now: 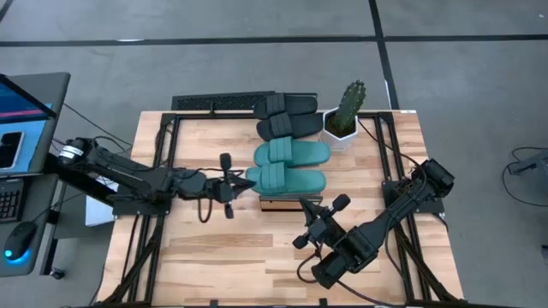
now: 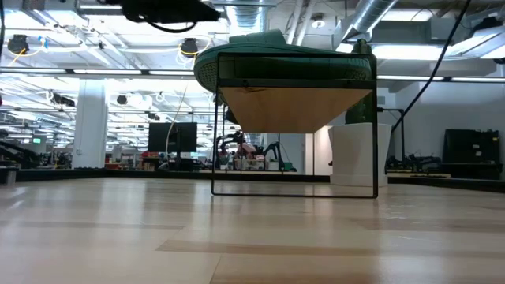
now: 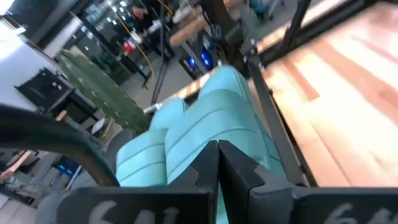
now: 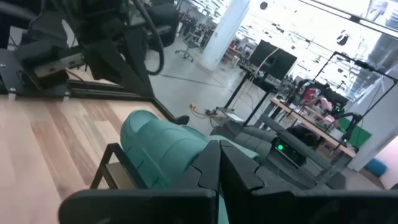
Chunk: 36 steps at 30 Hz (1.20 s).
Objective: Pick and place slides into the shelf
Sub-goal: Adjust the black and green slippers
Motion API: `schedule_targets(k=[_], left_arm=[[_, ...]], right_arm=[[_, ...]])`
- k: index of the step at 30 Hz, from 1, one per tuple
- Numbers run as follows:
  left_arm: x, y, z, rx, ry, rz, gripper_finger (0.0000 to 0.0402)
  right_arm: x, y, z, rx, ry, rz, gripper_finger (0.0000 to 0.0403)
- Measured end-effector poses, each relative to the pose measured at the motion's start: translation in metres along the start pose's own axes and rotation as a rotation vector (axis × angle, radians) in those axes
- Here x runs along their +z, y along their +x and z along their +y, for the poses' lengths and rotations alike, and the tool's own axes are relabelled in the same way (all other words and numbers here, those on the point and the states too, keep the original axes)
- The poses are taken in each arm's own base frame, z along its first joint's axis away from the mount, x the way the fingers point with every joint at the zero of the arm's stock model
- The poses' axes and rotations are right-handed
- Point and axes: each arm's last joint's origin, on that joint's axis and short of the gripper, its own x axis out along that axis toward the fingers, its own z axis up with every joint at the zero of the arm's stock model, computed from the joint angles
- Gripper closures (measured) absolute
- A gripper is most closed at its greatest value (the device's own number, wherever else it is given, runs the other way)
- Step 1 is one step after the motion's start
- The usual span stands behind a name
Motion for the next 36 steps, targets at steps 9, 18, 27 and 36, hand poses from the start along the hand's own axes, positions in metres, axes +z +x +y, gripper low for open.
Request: schedule_targets(k=[9, 18, 27, 36], left_arm=[[0.009, 0.040, 0.002, -0.079, 0.030, 0.046, 0.0401], [0.012, 0.070, -0.009, -0.139, 0.066, 0.061, 0.0401], [0.005, 0.079, -0.015, -0.175, 0.040, 0.106, 0.0401], [-0.003, 0.080, -0.017, -0.244, -0.011, 0.145, 0.0401]], right_arm=[[-0.001, 0.001, 0.000, 0.017, -0.012, 0.019, 0.0403], [-0.002, -0.001, 0.000, 0.022, -0.014, 0.019, 0.0403], [-0.002, -0.003, 0.000, 0.027, -0.014, 0.017, 0.0403], [-0.002, -0.003, 0.000, 0.033, -0.004, 0.021, 0.0403]])
